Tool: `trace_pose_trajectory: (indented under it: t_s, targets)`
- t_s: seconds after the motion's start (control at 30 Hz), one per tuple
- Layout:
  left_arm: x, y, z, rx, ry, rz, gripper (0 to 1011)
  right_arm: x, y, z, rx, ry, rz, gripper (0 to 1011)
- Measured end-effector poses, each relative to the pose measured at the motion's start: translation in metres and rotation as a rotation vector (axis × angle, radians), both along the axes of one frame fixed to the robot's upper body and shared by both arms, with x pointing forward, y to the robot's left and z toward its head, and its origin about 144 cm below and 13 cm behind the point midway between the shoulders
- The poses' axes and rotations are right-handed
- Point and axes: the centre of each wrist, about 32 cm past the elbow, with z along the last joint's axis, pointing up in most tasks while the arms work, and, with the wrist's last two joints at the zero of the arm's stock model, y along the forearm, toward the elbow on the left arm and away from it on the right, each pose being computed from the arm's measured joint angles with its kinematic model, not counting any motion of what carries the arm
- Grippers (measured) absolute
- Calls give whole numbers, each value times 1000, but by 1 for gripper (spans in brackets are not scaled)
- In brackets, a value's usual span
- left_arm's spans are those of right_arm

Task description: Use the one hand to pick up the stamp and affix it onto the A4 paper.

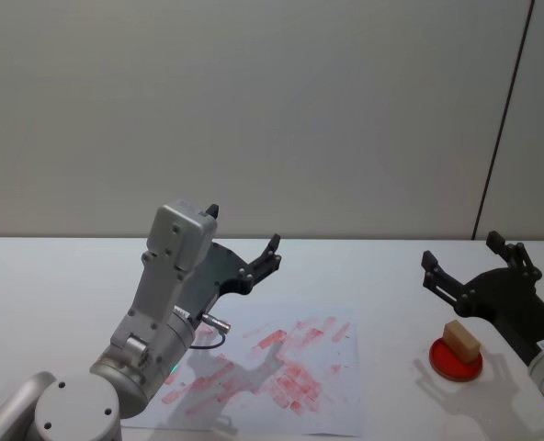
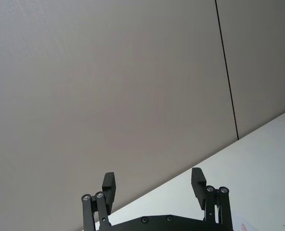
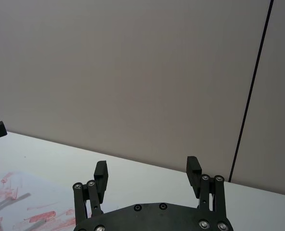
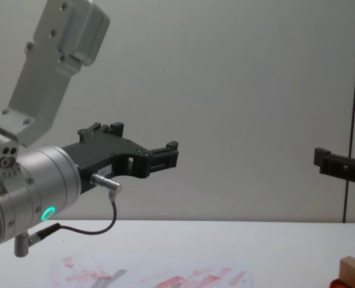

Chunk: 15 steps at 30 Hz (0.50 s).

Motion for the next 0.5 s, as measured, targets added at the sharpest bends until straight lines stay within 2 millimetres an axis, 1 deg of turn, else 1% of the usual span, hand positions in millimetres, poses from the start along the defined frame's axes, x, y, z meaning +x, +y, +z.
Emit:
trace_pose_trajectory:
  t_s: [0.5]
  targets:
    - [0, 0, 0, 0, 0, 0, 1002, 0, 0, 0, -1, 0, 0, 1001]
